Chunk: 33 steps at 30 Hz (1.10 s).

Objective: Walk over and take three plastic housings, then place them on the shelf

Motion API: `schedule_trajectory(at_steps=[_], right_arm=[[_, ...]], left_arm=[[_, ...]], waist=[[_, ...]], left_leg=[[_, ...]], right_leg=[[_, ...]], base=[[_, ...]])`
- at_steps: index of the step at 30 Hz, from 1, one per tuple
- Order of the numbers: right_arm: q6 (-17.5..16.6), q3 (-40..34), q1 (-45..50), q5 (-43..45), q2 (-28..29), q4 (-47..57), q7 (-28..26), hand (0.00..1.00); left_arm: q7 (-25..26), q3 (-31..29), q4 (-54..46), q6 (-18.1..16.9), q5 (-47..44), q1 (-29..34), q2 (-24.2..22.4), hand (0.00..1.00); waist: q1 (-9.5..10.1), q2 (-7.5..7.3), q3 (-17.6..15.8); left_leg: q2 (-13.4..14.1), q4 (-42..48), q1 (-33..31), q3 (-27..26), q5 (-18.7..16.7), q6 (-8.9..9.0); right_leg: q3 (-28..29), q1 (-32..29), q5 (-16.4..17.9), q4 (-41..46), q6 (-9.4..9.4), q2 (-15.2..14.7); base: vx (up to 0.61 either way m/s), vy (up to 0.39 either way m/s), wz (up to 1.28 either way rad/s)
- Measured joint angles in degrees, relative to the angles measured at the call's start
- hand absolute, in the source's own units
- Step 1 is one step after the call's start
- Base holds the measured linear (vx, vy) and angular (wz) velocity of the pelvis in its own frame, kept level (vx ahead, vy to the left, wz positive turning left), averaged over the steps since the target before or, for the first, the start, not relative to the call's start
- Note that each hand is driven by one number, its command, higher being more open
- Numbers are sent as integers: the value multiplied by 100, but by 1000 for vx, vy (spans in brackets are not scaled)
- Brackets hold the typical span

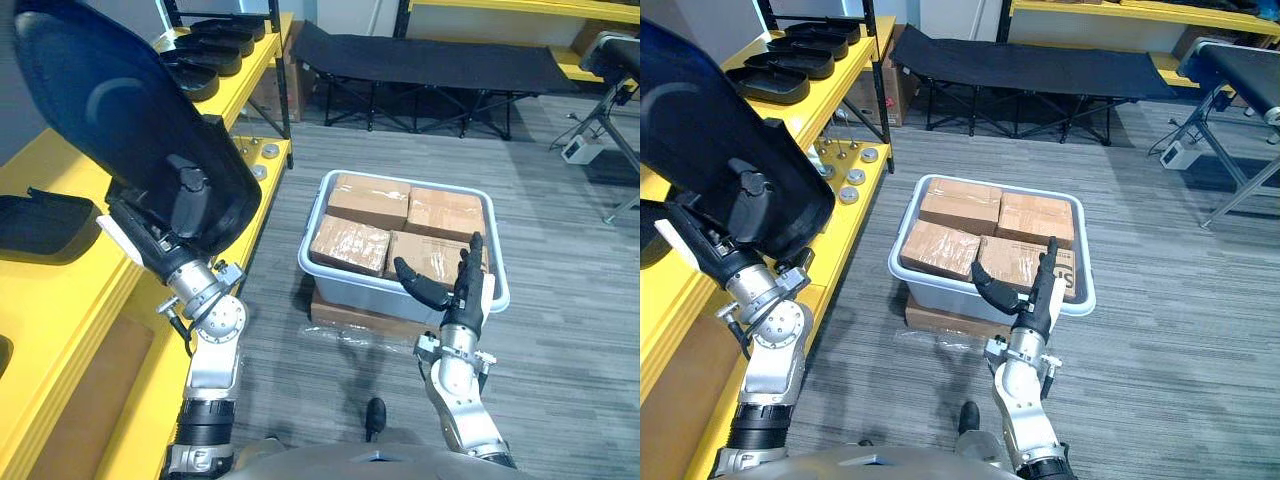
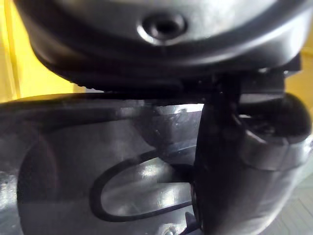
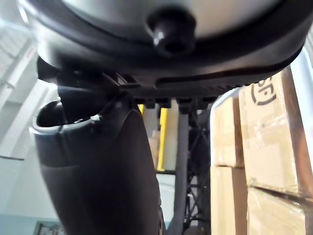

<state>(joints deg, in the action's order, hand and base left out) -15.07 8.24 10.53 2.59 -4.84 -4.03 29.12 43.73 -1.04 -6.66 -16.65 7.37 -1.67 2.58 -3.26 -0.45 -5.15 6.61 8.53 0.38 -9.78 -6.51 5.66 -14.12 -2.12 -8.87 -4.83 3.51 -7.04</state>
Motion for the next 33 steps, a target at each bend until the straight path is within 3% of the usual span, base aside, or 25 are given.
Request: schedule_trajectory(at_steps=[6, 9, 16, 21, 25, 28, 33], right_arm=[[-87, -78, -2, 642, -238, 48, -1301, 100], [-86, -71, -22, 949, -354, 48, -1625, 100], [-58, 311, -300, 851, -495, -123, -1491, 100], [10, 663, -847, 421, -497, -498, -1332, 100], [217, 780, -1135, 212, -492, -523, -1229, 100], [261, 768, -1174, 215, -491, -523, -1233, 100], [341, 611, -1134, 227, -497, -523, -1523, 100]], left_arm=[[-453, -46, -33, -117, -1, 467, 101, 0], [-670, -125, -90, -156, -66, 667, 117, 0], [-1163, -545, -377, -262, -419, 1320, 109, 0], [-1811, -901, -1002, -496, -1145, 1723, 47, 0], [-2322, -1362, -1416, -852, -1744, 2072, -15, 0], [-2523, -1502, -1427, -943, -1860, 2209, -48, 0], [-2891, -1354, -1422, -941, -1863, 2249, -48, 0]], waist=[[98, 8, 5], [181, 22, 13], [533, 74, 58], [963, 57, 89], [1274, 42, 98], [1316, 22, 110], [1223, -19, 124]], left_leg=[[-2, -32, -36, 60, 4, -4], [-9, -40, -94, 210, 22, -5], [-134, -79, -229, 722, 143, -64], [-287, -85, -407, 1170, 233, -149], [-355, -174, -421, 1456, 335, -93], [-356, -161, -461, 1488, 348, -95], [-311, -155, -510, 1462, 369, -77]], right_leg=[[-57, -17, -3, 1, 1, 0], [-216, 23, -3, 4, 1, -9], [-820, 193, -3, 26, 2, -134], [-1320, 343, 63, -3, 66, -257], [-1590, 473, 136, -2, 99, -298], [-1679, 490, 201, -1, 68, -302], [-1657, 446, 197, 29, 58, -271]], base=[[-2, 6, 4], [1, 6, 25], [-20, 19, 38], [-71, 27, 55], [-32, 12, 39], [-34, 17, 12], [1, 2, -3]])
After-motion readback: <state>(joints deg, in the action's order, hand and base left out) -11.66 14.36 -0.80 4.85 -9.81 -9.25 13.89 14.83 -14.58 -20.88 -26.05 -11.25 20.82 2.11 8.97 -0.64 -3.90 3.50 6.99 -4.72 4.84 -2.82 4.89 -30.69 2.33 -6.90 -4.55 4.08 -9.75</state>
